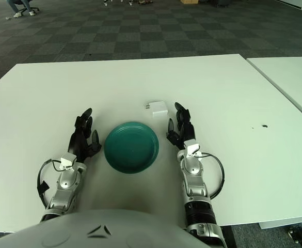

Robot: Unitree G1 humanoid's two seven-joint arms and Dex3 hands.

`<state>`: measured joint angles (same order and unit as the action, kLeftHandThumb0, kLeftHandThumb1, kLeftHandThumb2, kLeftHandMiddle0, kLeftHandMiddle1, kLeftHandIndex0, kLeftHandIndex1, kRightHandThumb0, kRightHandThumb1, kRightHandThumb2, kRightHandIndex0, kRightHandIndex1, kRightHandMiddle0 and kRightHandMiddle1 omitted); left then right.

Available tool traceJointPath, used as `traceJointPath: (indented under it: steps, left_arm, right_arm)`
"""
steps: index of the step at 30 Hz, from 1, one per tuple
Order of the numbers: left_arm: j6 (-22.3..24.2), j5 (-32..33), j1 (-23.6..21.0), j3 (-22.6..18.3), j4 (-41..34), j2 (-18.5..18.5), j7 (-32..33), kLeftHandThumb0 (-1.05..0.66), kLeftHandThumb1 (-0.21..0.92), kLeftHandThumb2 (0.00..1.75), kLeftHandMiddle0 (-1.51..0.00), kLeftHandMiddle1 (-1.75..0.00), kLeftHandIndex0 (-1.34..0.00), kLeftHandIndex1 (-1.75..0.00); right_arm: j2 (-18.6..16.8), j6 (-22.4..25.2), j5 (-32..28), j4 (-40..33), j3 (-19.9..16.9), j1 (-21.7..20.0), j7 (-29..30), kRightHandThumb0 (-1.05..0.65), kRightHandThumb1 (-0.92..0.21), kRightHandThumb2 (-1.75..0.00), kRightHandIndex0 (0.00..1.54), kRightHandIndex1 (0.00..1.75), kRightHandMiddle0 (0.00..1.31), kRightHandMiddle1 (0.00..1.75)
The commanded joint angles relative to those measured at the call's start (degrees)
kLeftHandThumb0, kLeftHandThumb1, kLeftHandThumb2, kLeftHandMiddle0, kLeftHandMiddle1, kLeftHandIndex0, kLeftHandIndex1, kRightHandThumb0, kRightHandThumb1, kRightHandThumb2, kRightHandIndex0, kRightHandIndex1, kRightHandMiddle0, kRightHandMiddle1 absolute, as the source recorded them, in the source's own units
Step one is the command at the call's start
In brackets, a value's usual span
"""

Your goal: Put the charger into the plate.

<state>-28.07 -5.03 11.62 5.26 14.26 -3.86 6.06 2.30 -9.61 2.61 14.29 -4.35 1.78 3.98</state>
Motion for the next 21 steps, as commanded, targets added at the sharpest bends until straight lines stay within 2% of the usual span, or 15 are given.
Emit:
traceJointPath:
  steps: [1,8,14,18,21]
  left_arm:
    - [0.5,-1.4,3.3,1.2,4.6,-0.9,0.6,-0.87,0.92,1.01,-0.21,-0.01,0.0,-0.58]
    - [1.0,-1.0,2.8,1.4,5.7,-1.7,0.7,-0.88,0.92,1.02,-0.22,-0.01,0.0,-0.6]
    - [1.4,-0.8,2.3,1.7,6.6,-2.9,0.7,-0.87,0.92,1.01,-0.22,-0.01,0.0,-0.61]
    - [2.0,-1.4,2.4,2.5,6.4,-3.9,0.9,-0.88,0.92,1.01,-0.22,-0.01,0.0,-0.61]
    - [2.3,-1.9,2.4,3.3,6.1,-4.4,1.7,-0.88,0.92,1.01,-0.23,-0.01,0.0,-0.63]
  right_arm:
    - [1.3,4.8,0.3,0.7,-1.3,0.1,1.1,-0.68,-0.92,-0.73,0.16,0.01,0.0,0.55]
    - [4.0,4.5,4.6,1.6,-0.3,-6.1,3.6,-0.69,-0.92,-0.68,0.19,0.02,0.0,0.55]
    - [8.9,0.0,11.1,6.1,1.7,-12.4,6.3,-0.75,-0.92,-0.6,0.22,0.02,0.0,0.58]
    - [14.3,-5.4,22.6,11.9,6.2,-18.7,14.6,-0.78,-0.92,-0.57,0.23,0.02,0.0,0.59]
    - [17.5,-5.9,29.9,14.8,9.5,-22.2,19.7,-0.79,-0.92,-0.54,0.22,0.01,0.0,0.59]
